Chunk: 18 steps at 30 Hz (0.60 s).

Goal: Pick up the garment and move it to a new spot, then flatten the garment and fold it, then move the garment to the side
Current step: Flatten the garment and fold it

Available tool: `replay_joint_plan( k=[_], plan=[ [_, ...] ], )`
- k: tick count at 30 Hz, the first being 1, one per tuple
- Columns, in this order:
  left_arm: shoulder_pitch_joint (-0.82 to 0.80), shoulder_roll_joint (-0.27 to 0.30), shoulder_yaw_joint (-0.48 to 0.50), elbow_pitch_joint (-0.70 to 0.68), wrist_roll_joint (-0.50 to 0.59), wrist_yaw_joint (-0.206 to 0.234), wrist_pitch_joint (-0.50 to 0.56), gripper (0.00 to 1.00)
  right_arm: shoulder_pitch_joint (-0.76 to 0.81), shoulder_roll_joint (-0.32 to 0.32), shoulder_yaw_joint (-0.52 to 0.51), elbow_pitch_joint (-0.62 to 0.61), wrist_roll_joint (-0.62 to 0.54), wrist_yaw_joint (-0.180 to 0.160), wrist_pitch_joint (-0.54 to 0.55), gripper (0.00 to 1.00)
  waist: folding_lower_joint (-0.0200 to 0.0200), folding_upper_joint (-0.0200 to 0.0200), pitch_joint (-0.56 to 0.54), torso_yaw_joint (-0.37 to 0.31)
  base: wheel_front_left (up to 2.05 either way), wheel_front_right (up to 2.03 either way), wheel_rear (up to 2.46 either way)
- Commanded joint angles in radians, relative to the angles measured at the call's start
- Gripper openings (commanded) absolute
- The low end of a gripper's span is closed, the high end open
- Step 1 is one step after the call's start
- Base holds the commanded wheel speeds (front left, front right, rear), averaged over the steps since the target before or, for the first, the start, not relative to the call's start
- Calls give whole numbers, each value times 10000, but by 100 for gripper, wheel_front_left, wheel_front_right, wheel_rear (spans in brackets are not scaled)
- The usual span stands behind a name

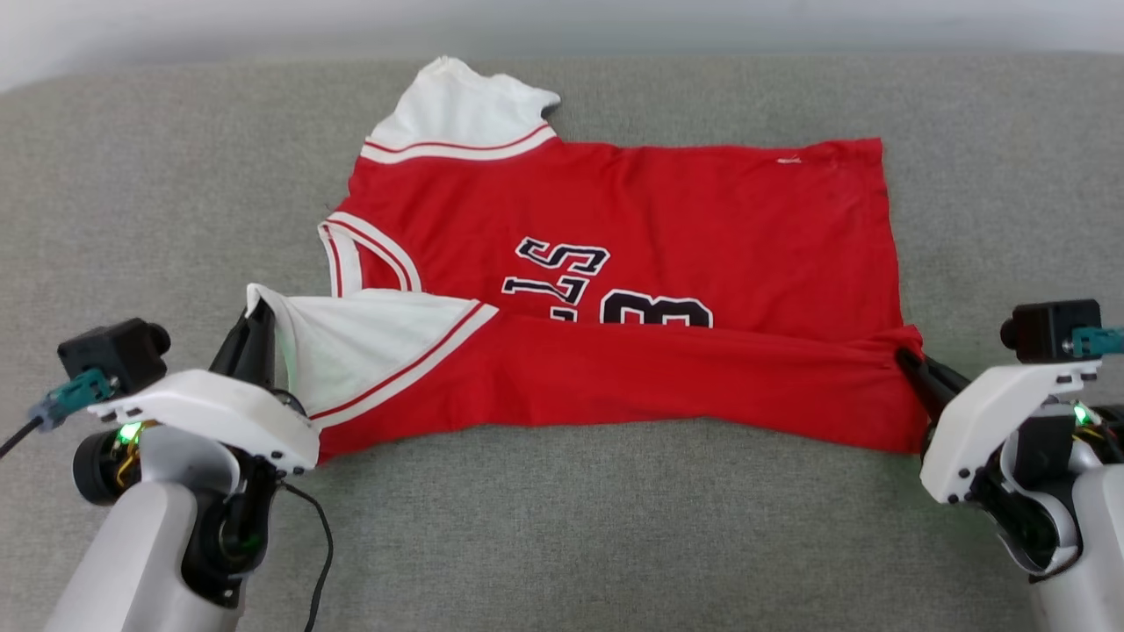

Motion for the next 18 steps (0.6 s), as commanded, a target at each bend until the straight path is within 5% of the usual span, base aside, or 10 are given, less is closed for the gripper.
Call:
replay_joint_plan(
  k=[1,8,9,11,12,13,14,15,18],
  plan=[
    [-479,-47,-86,582,-21,-208,3,0,-390,-113,214,387,29,-11,-139,0,-1,-1,431,-31,0,0,0],
    [-1453,-260,-371,2184,-68,-722,80,0,-1313,-365,897,1488,123,-11,-863,0,-1,-1,810,-86,0,0,0],
    [-1560,-319,-424,2413,-126,-846,122,0,-1413,-408,1033,1673,105,-11,-1017,16,-1,-1,835,-85,0,0,0],
    [-1749,-368,-495,2897,-223,-1075,197,0,-1625,-410,1259,2002,210,-9,-1403,81,-1,-1,866,-104,0,0,0],
    [-1829,-398,-543,3133,-237,-1182,213,25,-1704,-448,1374,2176,231,-11,-1569,100,-1,-1,870,-112,0,0,0],
    [-1868,-472,-618,3333,-287,-1297,280,46,-1750,-461,1484,2369,275,-11,-1698,100,-1,-1,861,-115,0,0,0],
    [-1910,-544,-651,3497,-356,-1401,273,85,-1808,-467,1588,2508,325,-11,-1857,100,-1,-1,846,-115,0,0,0],
    [-1972,-574,-655,3674,-357,-1467,223,100,-1851,-500,1691,2652,375,-11,-2028,100,-1,-1,809,-114,0,0,0],
    [-2047,-616,-653,4059,-422,-1631,100,100,-1916,-612,2037,2747,614,-9,-2707,100,-1,-1,651,-99,0,0,0]
  ],
)
